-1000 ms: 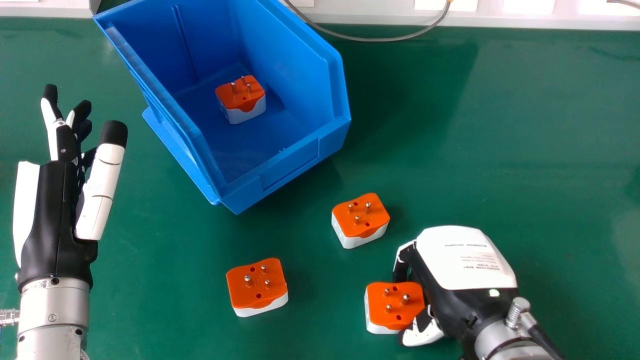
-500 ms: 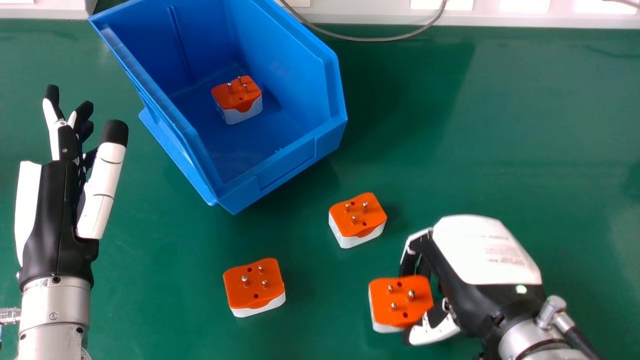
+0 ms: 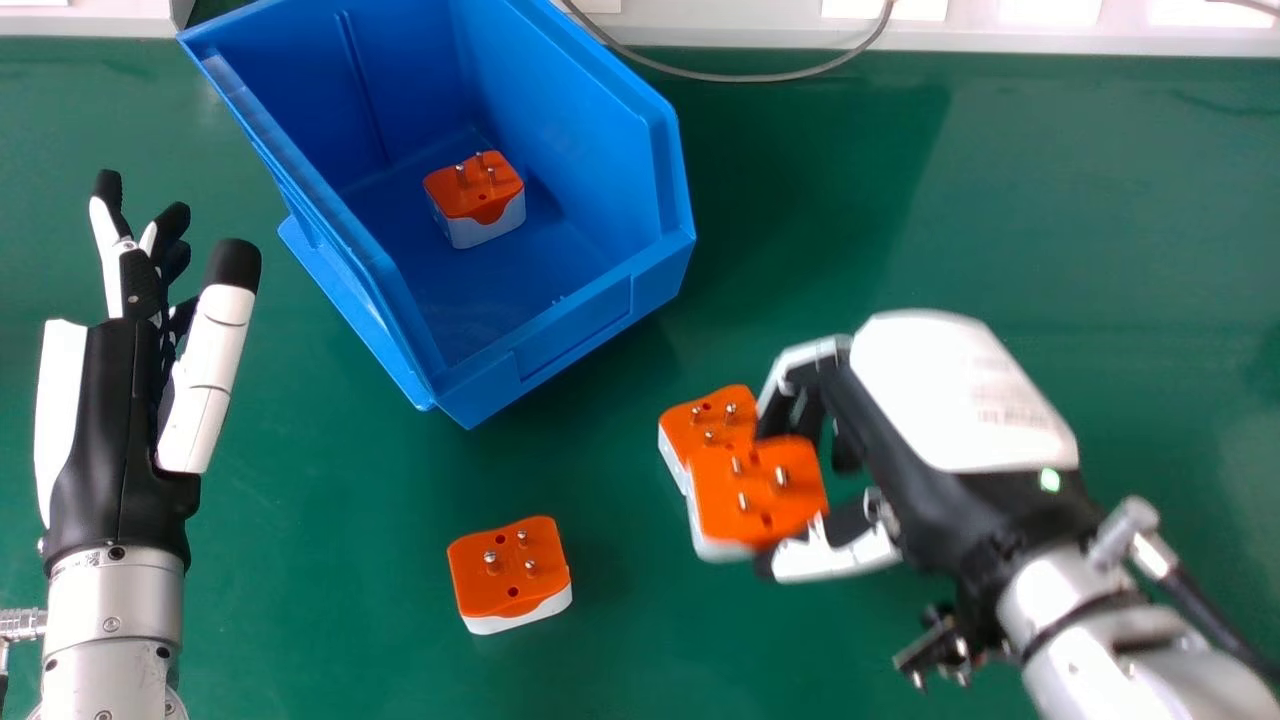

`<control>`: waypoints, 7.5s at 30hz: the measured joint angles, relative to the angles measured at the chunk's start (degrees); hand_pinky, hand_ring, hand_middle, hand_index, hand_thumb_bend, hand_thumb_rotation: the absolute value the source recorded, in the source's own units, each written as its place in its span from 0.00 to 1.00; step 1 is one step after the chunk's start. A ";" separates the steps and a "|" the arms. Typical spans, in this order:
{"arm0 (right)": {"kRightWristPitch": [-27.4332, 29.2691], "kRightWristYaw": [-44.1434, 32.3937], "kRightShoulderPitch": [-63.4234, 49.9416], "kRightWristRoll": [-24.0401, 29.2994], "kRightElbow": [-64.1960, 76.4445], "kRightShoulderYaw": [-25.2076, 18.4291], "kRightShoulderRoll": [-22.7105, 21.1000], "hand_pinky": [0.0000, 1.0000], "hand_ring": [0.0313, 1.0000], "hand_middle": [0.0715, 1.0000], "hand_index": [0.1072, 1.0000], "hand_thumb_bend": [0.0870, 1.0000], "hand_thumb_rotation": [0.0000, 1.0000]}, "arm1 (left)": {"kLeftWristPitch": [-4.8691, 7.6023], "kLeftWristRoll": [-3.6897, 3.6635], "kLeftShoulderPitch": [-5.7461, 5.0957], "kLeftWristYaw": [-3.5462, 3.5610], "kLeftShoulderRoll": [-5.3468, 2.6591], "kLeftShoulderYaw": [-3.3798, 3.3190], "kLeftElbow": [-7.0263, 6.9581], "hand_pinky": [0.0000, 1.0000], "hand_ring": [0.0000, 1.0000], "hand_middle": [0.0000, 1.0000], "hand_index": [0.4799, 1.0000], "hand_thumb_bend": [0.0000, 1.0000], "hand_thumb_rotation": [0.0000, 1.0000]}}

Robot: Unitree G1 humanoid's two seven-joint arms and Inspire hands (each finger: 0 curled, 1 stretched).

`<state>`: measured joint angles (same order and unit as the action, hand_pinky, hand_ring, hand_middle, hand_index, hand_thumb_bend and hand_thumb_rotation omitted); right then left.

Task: Pick all objects and put in blue box

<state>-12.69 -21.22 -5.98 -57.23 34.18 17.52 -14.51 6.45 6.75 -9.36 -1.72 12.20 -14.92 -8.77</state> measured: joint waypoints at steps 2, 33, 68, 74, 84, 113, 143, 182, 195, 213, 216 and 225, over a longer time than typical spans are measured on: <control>-0.16 0.04 2.27 1.03 -0.24 -0.02 1.08 0.05 0.06 0.09 0.41 0.44 0.12 | 0.02 0.00 0.10 -0.02 0.03 -0.01 0.52 0.87 0.95 0.96 0.93 0.76 1.00; -1.47 21.67 60.32 8.37 -63.20 3.20 16.58 0.27 0.36 0.40 0.42 0.44 0.12 | 0.99 -0.08 -2.01 0.08 -0.29 0.31 -0.83 0.90 0.97 0.98 0.95 0.76 1.00; 2.13 31.02 79.56 18.14 -97.82 10.91 23.76 0.78 0.99 1.00 1.00 0.67 0.94 | 1.06 1.14 -3.57 -1.00 -2.15 1.51 -2.90 0.89 0.97 0.97 0.92 0.79 1.00; 1.81 31.15 79.49 18.21 -95.83 11.37 23.67 0.80 1.00 1.00 1.00 0.61 0.94 | 1.06 1.14 -3.48 -0.99 -2.15 1.51 -2.90 0.89 0.97 0.97 0.92 0.80 1.00; -4.38 29.88 65.40 16.68 -71.34 12.10 19.22 0.90 1.00 1.00 1.00 0.45 0.91 | 0.92 0.96 -3.39 -0.86 -2.12 1.14 -2.93 0.89 0.97 0.96 0.92 0.81 1.00; -1.31 26.77 1.07 2.40 -9.00 4.09 -3.23 0.85 0.93 0.94 0.94 0.36 0.75 | 0.32 -0.40 -3.31 0.34 -1.49 -0.15 -3.09 0.89 0.97 0.97 0.94 0.71 1.00; -0.19 22.54 5.64 -3.32 -30.99 8.54 -1.27 0.77 0.86 0.89 0.88 0.42 0.75 | 0.35 0.05 -3.46 0.19 -1.41 -0.07 -3.30 0.89 0.97 0.97 0.94 0.74 1.00; 6.94 20.93 20.58 -2.14 -45.93 14.74 -8.26 0.74 0.82 0.83 0.81 0.45 0.72 | -1.32 0.00 -4.04 0.22 -0.93 -0.15 -6.07 0.86 0.95 0.95 0.91 0.78 1.00; 10.74 19.97 25.50 -4.12 -50.05 16.65 -9.87 0.72 0.82 0.82 0.79 0.44 0.71 | -2.20 0.02 -4.57 0.22 -0.93 -0.20 -7.68 0.85 0.94 0.95 0.90 0.77 1.00; 12.58 21.43 32.24 -8.76 -55.60 20.93 -10.26 0.69 0.80 0.79 0.77 0.40 0.64 | -3.48 0.15 -5.70 0.23 -0.93 -0.24 -10.13 0.84 0.94 0.95 0.90 0.75 1.00; 14.16 22.42 33.52 -8.84 -56.88 21.58 -10.63 0.68 0.79 0.79 0.77 0.37 0.60 | -3.57 0.17 -5.87 0.23 -0.93 -0.27 -10.23 0.84 0.94 0.95 0.90 0.75 1.00; 19.17 27.50 40.03 -8.82 -65.28 24.87 -10.39 0.56 0.63 0.63 0.64 0.54 0.14 | -4.55 0.90 -6.36 0.24 -0.79 -0.59 -11.06 0.84 0.94 0.95 0.90 0.73 1.00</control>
<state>6.48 6.29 34.05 -66.05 -31.09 42.39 -24.90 1.90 7.66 -15.72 -1.47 11.42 -15.51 -19.83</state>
